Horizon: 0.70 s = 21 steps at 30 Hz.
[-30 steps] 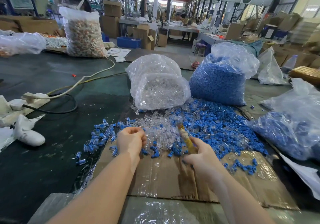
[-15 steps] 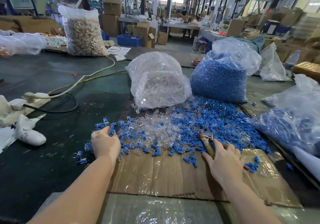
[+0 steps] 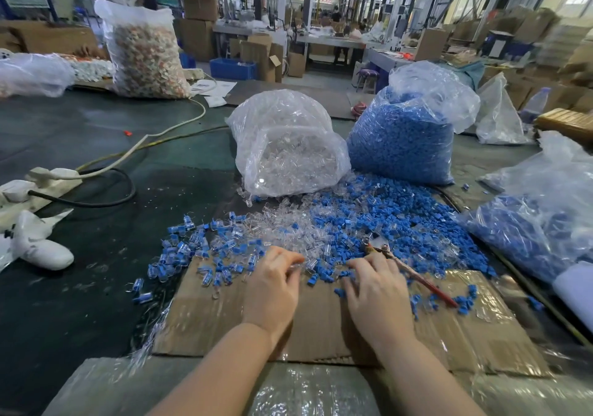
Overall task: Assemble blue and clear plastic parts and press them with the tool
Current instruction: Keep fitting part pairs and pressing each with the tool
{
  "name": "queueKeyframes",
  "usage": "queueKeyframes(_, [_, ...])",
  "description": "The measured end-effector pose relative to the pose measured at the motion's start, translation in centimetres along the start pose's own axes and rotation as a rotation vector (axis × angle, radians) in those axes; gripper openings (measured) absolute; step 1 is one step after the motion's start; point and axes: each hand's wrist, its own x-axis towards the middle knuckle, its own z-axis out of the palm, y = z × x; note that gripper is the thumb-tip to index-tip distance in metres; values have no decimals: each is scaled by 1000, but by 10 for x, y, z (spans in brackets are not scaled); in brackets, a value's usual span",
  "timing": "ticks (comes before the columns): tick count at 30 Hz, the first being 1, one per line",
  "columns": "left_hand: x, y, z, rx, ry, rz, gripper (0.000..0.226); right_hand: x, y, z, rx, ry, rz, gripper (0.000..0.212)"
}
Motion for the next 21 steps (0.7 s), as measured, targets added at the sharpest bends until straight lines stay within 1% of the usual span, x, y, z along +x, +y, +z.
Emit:
queueKeyframes(2, [-4, 2, 10, 9, -57, 37, 23, -4, -6, 6, 18, -60, -26, 23])
queueKeyframes(5, [-6, -1, 19, 38, -109, 50, 32, -4, -10, 13, 100, -67, -34, 27])
queueKeyframes(10, [-6, -6, 22, 74, -99, 64, 28, -1, -19, 19, 157, -44, -28, 32])
queueKeyframes(13, [-8, -7, 22, 81, -98, 84, 26, -4, -21, 21, 201, 6, -5, 34])
queueKeyframes(18, [-11, -8, 23, 123, -106, 111, 33, -7, -20, 22, 215, 88, -44, 36])
queueKeyframes(21, [-12, -7, 23, 138, -124, 130, 34, -8, -21, 21, 224, 125, -57, 34])
